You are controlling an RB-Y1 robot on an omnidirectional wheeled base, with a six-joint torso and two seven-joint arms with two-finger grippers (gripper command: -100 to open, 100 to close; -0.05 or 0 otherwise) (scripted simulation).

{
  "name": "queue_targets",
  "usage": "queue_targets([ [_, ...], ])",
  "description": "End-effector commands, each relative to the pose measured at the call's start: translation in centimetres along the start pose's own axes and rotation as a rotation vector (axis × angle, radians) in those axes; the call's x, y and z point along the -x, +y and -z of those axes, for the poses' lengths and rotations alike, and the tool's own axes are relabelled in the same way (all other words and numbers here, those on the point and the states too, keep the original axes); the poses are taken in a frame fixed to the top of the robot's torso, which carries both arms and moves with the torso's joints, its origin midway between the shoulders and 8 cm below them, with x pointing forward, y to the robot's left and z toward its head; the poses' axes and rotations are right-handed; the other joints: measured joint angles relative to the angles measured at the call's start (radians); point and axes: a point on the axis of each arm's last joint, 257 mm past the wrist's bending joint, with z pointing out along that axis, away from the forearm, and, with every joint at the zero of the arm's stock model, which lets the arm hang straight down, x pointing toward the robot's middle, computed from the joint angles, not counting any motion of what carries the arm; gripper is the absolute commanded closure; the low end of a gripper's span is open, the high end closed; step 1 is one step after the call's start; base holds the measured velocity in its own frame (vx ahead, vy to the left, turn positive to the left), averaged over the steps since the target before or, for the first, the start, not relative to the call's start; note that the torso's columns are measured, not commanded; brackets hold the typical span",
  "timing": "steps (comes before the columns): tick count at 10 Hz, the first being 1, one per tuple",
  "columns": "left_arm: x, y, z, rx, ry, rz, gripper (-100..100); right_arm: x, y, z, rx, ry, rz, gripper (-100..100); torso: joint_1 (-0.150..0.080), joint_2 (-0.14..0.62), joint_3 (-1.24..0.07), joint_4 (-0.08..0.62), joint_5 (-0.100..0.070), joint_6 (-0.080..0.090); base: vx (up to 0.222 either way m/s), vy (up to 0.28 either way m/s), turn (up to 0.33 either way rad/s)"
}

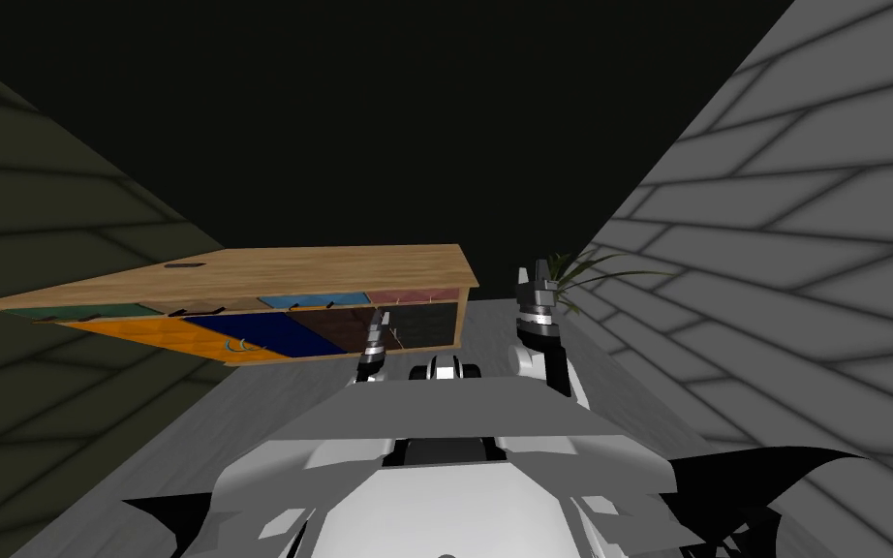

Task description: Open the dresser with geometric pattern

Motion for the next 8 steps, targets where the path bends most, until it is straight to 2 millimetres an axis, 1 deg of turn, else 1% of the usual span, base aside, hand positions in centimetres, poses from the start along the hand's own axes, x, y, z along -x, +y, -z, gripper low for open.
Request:
queue_targets([
  [1,-0.8,0.9,0.8,0.007,-0.005,0.010,-100,0.0,0.0,0.0,0.000,0.000,0.000,0,0.000,0.000,0.000,0.000,0.000,0.000,0.048,-0.036,-0.009],
  [3,-1.6,1.5,1.4,0.010,-0.018,0.028,-100,0.0,0.0,0.0,0.000,0.000,0.000,0,-0.002,-0.002,-0.001,-0.001,-0.001,0.000,0.069,-0.039,-0.005],
  [4,-2.6,1.7,1.7,0.011,-0.037,0.053,-100,0.0,0.0,0.0,0.000,0.000,0.000,0,-0.002,-0.003,-0.002,-0.001,0.000,0.000,0.077,-0.041,-0.008],
  [5,-3.1,1.8,1.8,0.011,-0.047,0.065,-100,0.0,0.0,0.0,0.000,0.000,0.000,0,-0.002,-0.003,-0.002,-0.001,0.000,0.000,0.052,-0.035,-0.002],
  [6,-2.7,1.7,1.7,0.011,-0.040,0.056,-100,0.0,0.0,0.0,0.000,0.000,0.000,0,-0.002,-0.001,-0.001,0.000,0.000,0.000,0.019,-0.015,0.000],
  [7,-2.7,1.7,0.5,0.010,-0.039,0.058,-100,0.0,0.0,0.0,0.000,0.000,0.000,0,0.000,0.001,0.001,0.000,0.000,0.000,0.000,-0.009,0.016],
  [8,-2.7,1.7,0.1,0.010,-0.038,0.058,-100,0.0,0.0,0.0,0.000,0.000,0.000,0,0.000,0.001,0.001,0.000,0.000,0.000,-0.009,-0.007,0.012],
])
